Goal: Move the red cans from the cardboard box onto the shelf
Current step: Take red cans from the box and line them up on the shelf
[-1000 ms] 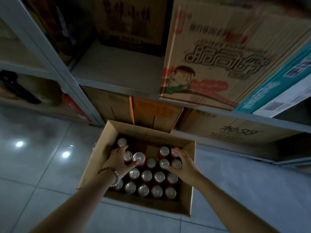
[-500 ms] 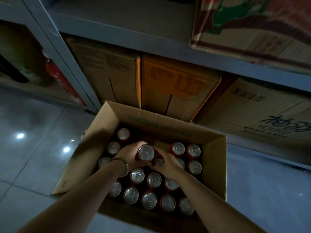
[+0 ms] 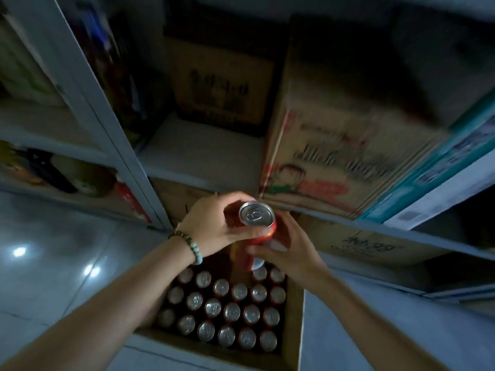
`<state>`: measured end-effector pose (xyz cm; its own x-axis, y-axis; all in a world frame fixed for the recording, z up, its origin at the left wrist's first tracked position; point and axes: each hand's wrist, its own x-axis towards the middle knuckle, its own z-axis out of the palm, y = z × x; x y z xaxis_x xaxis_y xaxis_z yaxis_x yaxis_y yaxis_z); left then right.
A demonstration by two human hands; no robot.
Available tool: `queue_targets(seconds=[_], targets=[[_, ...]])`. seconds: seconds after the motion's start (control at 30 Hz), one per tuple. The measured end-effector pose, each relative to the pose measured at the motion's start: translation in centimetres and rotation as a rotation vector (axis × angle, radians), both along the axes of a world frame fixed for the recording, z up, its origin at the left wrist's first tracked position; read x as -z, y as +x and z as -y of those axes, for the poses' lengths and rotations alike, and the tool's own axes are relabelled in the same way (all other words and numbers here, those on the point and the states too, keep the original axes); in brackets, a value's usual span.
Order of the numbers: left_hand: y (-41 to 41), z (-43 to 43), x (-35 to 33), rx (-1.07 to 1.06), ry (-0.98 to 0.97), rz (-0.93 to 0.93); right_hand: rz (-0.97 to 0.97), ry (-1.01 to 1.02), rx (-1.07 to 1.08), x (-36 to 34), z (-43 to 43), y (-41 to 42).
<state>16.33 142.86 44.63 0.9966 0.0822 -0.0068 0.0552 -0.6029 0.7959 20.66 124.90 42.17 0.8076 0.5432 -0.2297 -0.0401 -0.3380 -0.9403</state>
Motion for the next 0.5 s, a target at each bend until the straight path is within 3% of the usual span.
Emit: queue_targets(seconds=[0.27,0.4,0.5], targets=[[2.5,1.9,-30.1,-0.015,0.043,0.32,0.151,0.132,0.026,-29.7,1.7,1.1],[3.4,3.3,-40.0,-0.064,0.134,0.392,0.312,0.067,0.091,-39.2,1.7,1.4],[4.1,3.0,-44.8,-0.044,0.029,0.402,0.383,0.055,0.128,-44.4,2.1,2.3]])
